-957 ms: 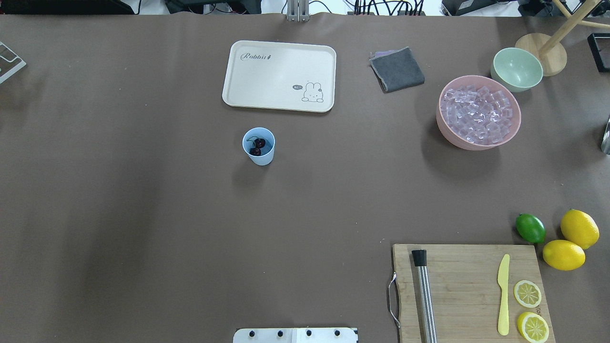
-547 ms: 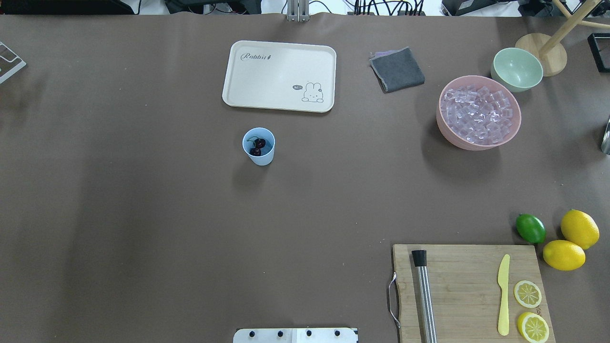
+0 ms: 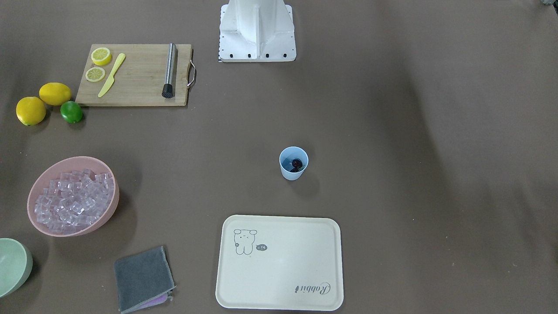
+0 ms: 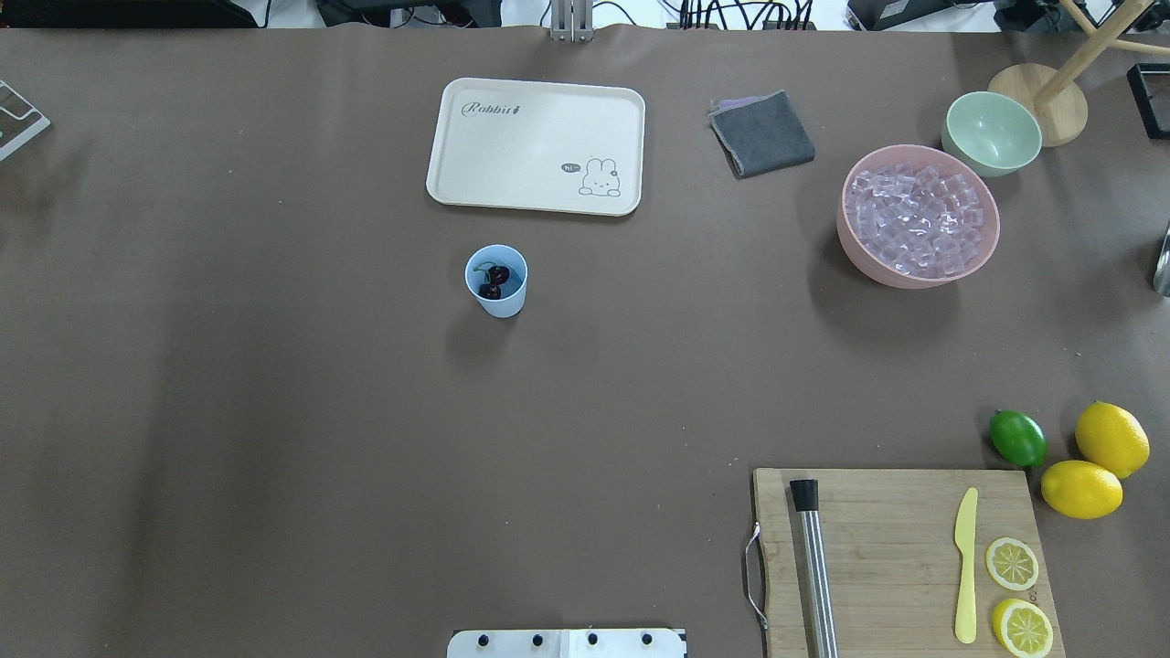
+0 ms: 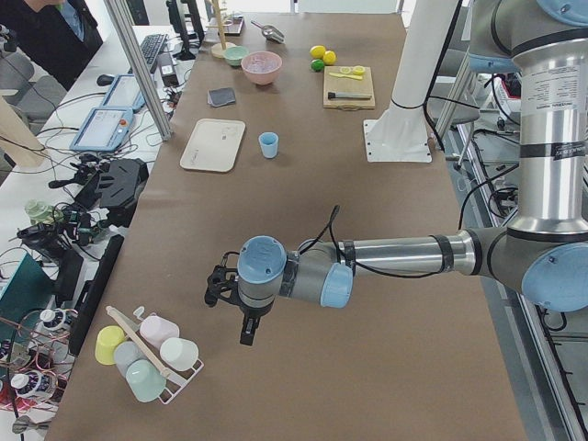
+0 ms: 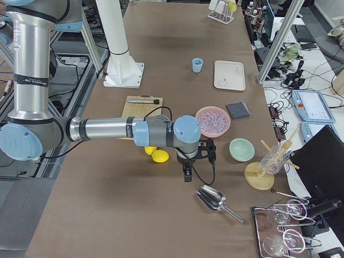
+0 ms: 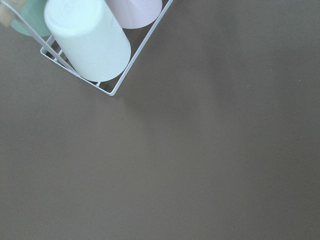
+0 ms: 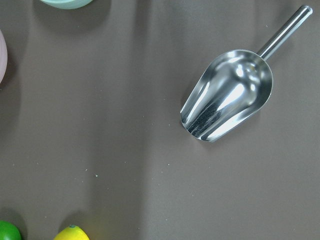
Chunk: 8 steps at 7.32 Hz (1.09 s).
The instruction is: Put ice and cherries in cup
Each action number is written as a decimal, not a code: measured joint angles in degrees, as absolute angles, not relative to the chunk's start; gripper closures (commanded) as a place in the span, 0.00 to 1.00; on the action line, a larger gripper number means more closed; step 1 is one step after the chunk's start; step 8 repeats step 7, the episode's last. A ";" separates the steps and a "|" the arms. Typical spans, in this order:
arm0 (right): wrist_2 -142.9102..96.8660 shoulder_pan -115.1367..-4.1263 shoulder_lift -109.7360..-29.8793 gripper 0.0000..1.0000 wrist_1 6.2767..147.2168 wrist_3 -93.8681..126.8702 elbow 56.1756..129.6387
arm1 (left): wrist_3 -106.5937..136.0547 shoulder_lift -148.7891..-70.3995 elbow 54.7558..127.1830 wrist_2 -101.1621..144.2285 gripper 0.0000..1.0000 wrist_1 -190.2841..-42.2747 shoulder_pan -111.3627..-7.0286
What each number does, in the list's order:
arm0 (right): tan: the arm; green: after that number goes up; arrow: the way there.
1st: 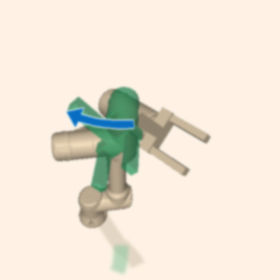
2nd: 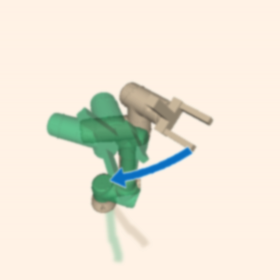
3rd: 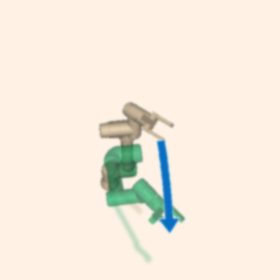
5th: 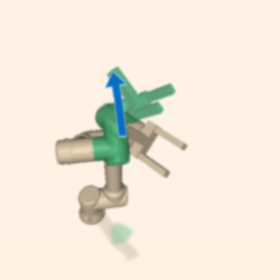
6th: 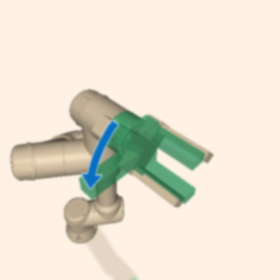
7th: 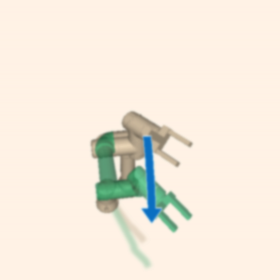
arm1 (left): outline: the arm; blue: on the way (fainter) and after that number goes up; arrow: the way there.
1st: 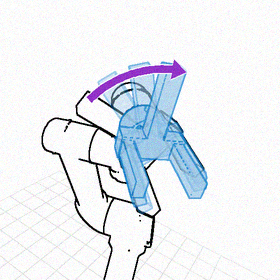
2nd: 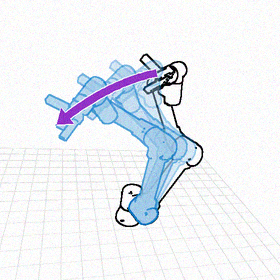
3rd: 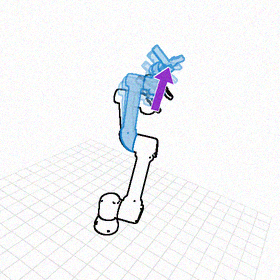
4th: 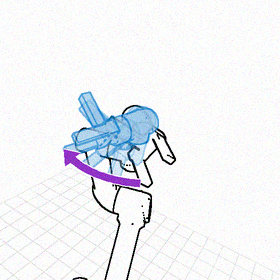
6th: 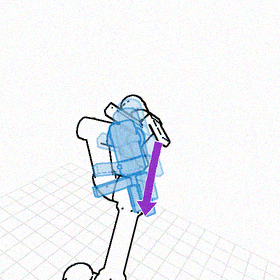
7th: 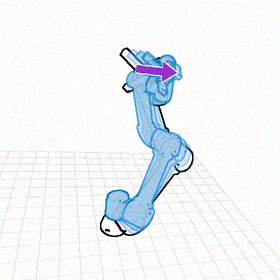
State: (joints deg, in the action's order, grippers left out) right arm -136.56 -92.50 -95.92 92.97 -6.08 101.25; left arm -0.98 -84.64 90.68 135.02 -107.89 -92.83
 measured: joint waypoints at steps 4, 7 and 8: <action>-136.51 -92.43 -95.97 0.01 92.90 -6.07 101.27 | -0.73 -83.89 90.57 135.02 0.02 -106.95 -94.25; -136.44 -92.32 -95.83 0.01 92.90 -6.04 101.37 | -1.27 -85.14 96.03 135.85 0.02 -93.08 -94.56; -136.44 -92.32 -95.83 0.01 92.90 -6.04 101.37 | -1.27 -85.14 96.03 135.85 0.02 -93.08 -94.56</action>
